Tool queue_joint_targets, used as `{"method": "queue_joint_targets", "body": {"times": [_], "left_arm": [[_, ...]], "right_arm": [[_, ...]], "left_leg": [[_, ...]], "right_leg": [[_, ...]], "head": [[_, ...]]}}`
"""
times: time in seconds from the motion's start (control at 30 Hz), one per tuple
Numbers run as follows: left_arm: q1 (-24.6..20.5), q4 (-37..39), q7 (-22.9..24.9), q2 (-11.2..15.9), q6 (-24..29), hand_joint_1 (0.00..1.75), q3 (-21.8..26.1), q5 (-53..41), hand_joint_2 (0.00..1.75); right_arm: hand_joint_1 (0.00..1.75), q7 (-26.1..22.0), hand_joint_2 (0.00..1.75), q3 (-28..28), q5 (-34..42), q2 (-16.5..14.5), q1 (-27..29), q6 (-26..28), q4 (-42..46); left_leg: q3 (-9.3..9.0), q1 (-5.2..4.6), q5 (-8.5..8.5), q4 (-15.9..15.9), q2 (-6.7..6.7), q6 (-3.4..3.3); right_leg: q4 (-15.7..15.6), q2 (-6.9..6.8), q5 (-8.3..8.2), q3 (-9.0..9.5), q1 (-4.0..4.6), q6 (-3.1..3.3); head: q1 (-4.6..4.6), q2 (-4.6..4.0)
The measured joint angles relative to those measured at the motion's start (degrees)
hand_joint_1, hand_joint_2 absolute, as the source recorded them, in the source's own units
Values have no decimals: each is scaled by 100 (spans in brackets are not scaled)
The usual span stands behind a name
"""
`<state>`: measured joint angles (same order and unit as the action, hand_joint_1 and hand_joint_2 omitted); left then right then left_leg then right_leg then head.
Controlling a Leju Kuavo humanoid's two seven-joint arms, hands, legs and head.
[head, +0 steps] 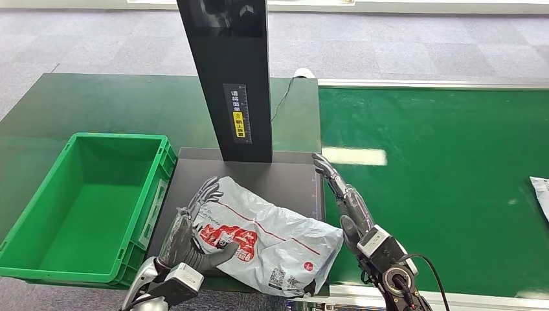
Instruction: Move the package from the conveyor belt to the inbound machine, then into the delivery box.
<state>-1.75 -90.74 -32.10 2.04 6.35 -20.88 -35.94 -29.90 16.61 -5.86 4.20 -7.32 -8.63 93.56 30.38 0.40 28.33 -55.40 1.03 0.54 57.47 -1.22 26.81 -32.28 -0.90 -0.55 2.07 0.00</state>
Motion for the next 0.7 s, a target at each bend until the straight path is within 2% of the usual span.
{"method": "queue_joint_targets", "body": {"times": [0.13,0.3,0.7], "left_arm": [[48,-117,-20,68,-531,0,1,157,175],[79,-283,142,252,-1110,0,-16,-236,175],[3,-321,372,521,-1477,0,-100,-539,175]], "right_arm": [[0,0,0,0,-6,4,2,-28,5],[0,24,0,0,-45,6,35,-61,62],[0,73,0,-3,-73,10,71,-67,124]], "left_leg": [[0,0,0,0,1,0],[-1,0,0,0,1,0],[-1,0,0,0,1,0]], "right_leg": [[0,0,0,0,0,0],[0,0,0,-1,0,0],[0,0,0,-2,0,0]], "head": [[-1,0],[0,0],[-1,0]]}}
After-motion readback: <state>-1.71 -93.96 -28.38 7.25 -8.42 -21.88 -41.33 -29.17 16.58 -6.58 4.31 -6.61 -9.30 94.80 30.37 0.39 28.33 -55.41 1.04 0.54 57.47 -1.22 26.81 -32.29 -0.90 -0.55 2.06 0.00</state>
